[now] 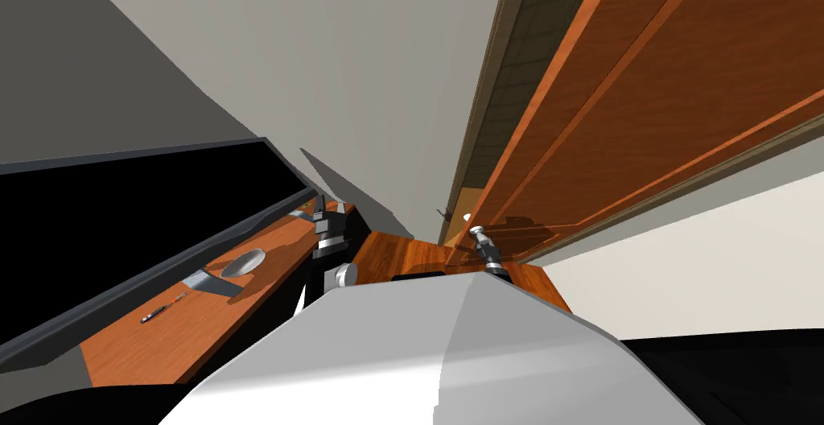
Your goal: Pull the door open
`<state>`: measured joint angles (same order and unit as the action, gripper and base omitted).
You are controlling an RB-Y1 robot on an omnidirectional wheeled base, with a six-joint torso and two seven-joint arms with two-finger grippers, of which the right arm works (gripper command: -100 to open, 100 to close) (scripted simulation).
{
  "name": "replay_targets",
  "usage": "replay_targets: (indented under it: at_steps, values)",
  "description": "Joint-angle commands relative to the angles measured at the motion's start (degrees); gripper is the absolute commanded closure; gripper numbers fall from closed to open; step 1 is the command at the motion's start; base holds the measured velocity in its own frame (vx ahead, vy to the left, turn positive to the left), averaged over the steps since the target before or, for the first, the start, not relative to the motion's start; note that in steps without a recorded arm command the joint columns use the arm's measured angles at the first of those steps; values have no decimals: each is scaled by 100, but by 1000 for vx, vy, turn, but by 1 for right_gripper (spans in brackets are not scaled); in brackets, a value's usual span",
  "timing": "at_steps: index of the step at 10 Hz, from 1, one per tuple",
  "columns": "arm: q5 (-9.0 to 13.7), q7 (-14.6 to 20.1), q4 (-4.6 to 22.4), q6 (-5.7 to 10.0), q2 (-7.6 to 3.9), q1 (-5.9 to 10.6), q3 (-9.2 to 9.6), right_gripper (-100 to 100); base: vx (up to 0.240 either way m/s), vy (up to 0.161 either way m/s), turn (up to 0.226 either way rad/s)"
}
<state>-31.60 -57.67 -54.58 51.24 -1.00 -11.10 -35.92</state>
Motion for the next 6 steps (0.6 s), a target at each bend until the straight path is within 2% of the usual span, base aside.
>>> replay_targets:
  at_steps: [1,6]
  values:
    - [102,64,25,44,-116,51,-57,100,-233,-35,34]
    - [309,423,6,37,-229,33,77,100,-223,-13,17]
